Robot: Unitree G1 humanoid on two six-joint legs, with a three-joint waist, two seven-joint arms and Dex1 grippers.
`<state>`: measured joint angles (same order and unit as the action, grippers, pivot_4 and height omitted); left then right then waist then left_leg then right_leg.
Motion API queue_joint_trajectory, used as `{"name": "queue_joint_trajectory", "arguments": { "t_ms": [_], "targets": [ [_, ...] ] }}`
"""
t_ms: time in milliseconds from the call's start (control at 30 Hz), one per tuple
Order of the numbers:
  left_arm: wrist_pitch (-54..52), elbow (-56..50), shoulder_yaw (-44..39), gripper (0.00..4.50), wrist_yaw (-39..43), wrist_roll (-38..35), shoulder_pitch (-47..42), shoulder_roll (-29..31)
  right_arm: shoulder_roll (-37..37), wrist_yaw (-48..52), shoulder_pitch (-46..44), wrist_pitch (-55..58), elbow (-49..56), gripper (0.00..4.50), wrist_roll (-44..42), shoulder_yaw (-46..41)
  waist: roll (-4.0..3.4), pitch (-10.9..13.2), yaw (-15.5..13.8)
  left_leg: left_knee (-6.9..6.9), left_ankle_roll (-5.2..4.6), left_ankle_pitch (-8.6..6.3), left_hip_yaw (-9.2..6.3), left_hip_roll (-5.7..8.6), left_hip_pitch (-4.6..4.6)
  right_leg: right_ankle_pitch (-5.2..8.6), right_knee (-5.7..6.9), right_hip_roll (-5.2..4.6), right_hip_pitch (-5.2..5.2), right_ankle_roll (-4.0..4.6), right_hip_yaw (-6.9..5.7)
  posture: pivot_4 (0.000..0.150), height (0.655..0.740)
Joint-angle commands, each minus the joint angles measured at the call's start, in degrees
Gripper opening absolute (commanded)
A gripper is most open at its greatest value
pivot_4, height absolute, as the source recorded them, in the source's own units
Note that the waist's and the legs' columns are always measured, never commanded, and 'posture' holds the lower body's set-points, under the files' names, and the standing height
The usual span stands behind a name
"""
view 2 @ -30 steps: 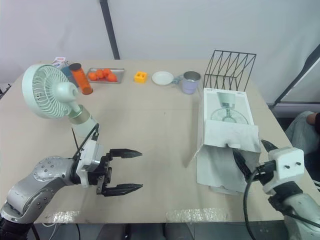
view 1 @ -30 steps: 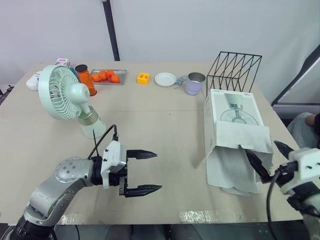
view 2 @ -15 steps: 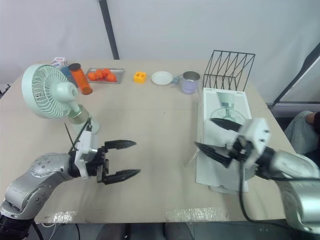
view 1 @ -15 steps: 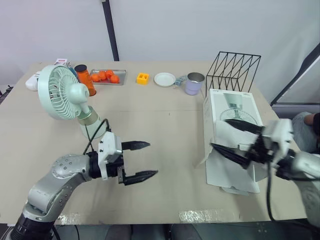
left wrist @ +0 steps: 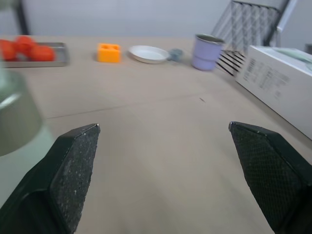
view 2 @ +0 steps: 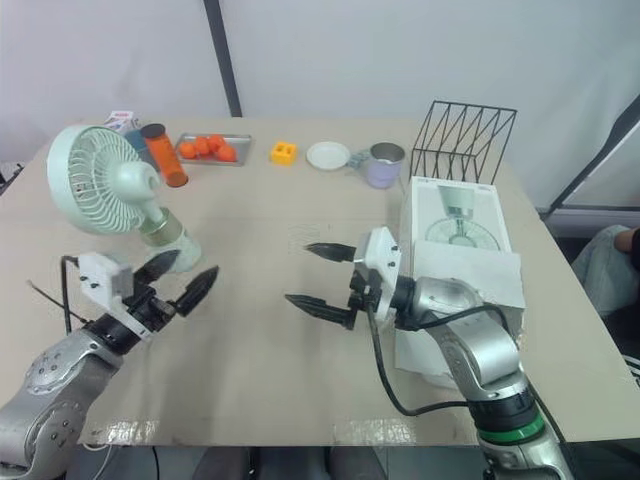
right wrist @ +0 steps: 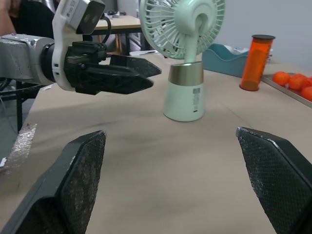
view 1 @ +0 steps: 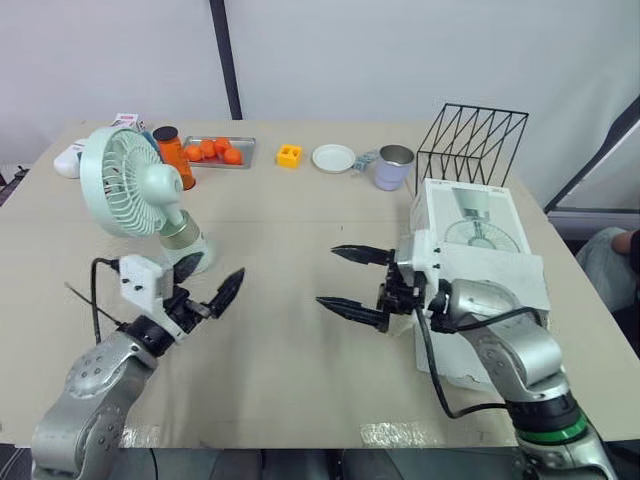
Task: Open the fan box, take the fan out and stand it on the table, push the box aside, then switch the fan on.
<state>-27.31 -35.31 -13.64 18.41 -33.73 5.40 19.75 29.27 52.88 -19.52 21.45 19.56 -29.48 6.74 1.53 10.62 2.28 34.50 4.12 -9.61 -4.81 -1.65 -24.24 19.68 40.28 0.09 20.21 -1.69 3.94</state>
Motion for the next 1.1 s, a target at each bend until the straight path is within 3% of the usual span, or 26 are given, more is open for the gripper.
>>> {"name": "queue_joint_trajectory", "arguments": {
  "t_ms": [33,400,1100],
  "targets": [
    [0.7,-3.7,-2.6,4.5,-3.9,0.4,0.5,-0.9,-0.5,1.6,-2.5,-2.0,-2.0,4.41,1.0,0.4,0.01,0.0,-0.1,0.0,0.0,0.0,0.01,0.0,0.01,-0.01,0.0,0.01,0.0,0.01,0.01,0.15,0.74],
    [2.1,-3.7,-11.1,4.5,-8.8,-2.7,4.6,-3.5,-5.4,-1.3,-7.9,-3.3,-6.9,4.41,3.2,0.1,0.04,0.0,0.1,-0.03,0.01,0.0,0.01,-0.02,0.01,-0.04,-0.02,0.04,0.01,0.05,0.0,0.15,0.74],
    [1.1,2.5,-15.4,4.5,-8.5,-3.9,-5.1,3.7,-7.2,2.9,-5.7,-9.3,-10.2,4.41,3.4,-0.2,0.06,0.0,0.2,-0.05,0.02,0.01,0.01,-0.04,0.02,-0.06,-0.03,0.05,0.01,0.06,-0.01,0.15,0.74]
  ]
}}
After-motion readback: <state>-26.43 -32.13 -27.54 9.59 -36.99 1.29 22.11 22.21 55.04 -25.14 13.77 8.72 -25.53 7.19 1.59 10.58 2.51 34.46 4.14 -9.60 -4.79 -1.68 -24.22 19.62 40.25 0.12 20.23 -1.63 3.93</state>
